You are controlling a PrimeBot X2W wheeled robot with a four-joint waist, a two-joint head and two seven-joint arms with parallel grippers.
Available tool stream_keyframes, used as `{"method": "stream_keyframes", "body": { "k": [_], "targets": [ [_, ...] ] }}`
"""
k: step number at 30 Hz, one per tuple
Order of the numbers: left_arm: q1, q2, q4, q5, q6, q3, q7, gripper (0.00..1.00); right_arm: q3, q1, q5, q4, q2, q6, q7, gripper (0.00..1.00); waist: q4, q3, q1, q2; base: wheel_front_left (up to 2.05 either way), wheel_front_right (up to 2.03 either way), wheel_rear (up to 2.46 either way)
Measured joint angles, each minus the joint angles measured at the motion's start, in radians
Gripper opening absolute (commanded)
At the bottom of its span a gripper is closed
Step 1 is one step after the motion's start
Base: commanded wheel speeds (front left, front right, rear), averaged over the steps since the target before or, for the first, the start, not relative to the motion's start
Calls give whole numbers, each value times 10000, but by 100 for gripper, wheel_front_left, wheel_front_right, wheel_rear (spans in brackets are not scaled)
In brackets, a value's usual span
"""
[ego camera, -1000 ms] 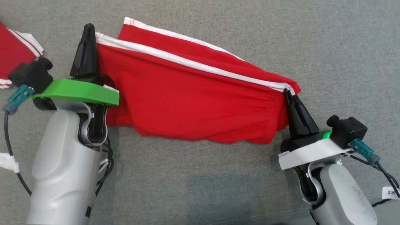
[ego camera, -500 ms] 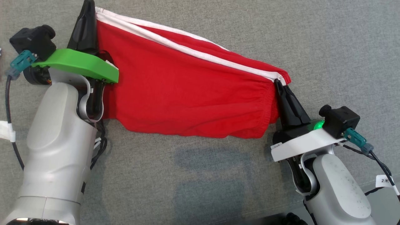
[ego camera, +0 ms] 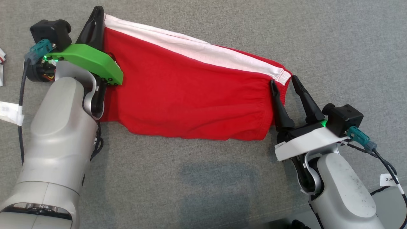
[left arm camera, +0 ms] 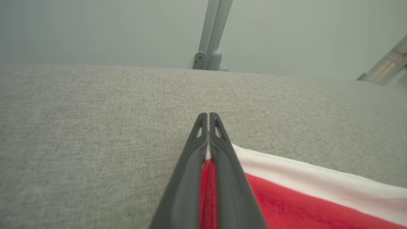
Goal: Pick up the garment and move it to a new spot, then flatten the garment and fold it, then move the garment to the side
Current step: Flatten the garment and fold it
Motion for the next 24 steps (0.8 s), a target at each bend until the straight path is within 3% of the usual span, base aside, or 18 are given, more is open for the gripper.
{"method": "stream_keyframes", "body": {
  "k": [2, 3, 12, 24],
  "targets": [
    [-58, -96, 221, -12, 0, -121, 0, 46, -84, 35, -59, -13, 0, 0, 0, 100, 30, -108, 0, 0, 0, 0, 0],
    [-70, -142, 295, -12, 0, -240, 0, 99, -130, 81, -107, -17, -2, 0, 0, 100, 49, -167, 0, 0, 0, 0, 0],
    [172, -161, 403, -257, 0, -1618, 90, 100, -851, 889, -840, -299, 2, 0, 0, 100, 305, -832, 0, 0, 0, 0, 0],
    [1201, 282, 466, -936, 0, -2061, 673, 100, -1634, 1937, -1206, -725, 0, 0, 2, 100, 658, -1844, 0, 0, 0, 0, 0]
  ]
}}
